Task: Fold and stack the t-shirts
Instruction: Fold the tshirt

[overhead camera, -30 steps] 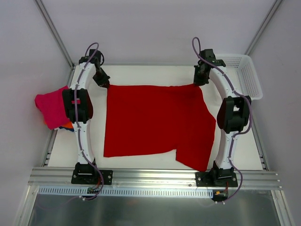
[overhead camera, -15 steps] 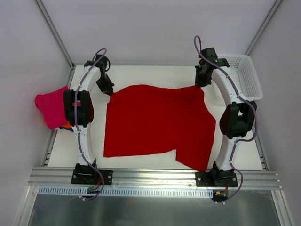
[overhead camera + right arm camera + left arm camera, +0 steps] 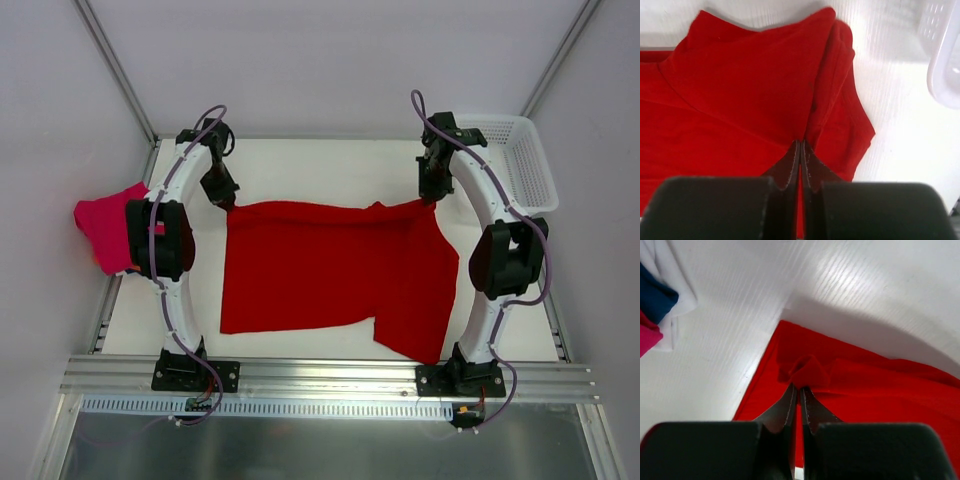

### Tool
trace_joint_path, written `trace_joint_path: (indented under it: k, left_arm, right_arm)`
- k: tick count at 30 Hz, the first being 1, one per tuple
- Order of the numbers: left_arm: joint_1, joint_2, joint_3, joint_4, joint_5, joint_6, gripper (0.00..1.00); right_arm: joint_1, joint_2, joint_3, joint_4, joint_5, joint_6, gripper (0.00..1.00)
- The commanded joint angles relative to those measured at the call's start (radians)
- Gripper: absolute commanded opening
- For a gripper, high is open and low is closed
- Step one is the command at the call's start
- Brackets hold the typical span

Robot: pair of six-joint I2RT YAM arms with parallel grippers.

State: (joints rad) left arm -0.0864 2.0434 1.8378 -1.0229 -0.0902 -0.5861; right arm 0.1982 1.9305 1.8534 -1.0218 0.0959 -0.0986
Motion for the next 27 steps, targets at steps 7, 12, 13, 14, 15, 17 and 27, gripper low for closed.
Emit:
trace_joint_path:
  k: [7,12,13,14,15,17,27]
  left_arm:
    - [-0.01,-0.022,-0.037,-0.131,-0.062,0.006,0.0]
    - [-0.01,-0.009,-0.037,-0.151,-0.059,0.02,0.0]
    - [-0.012,-0.009,-0.041,-0.155,-0.059,0.025,0.0]
    - [-0.013,-0.011,-0.045,-0.158,-0.063,0.025,0.0]
    - [-0.016,-0.012,-0.049,-0.16,-0.068,0.026,0.0]
    - [-0.021,-0.02,-0.063,-0.161,-0.08,0.031,0.0]
    - [-0.042,-0.04,-0.127,-0.161,-0.083,0.043,0.0]
  right_arm:
    - [0.009,-0.087,-0.071,-0.104,0.047,-0.012,0.0]
    - [0.009,-0.09,-0.082,-0.139,0.057,-0.01,0.0]
    - [0.007,-0.088,-0.079,-0.147,0.062,-0.01,0.0]
    - [0.007,-0.088,-0.08,-0.155,0.062,-0.01,0.0]
    - [0.007,-0.091,-0.082,-0.168,0.067,-0.007,0.0]
    - [0.007,-0.099,-0.088,-0.179,0.073,-0.004,0.01]
    - [0.012,-0.091,-0.128,-0.235,0.087,0.013,0.0]
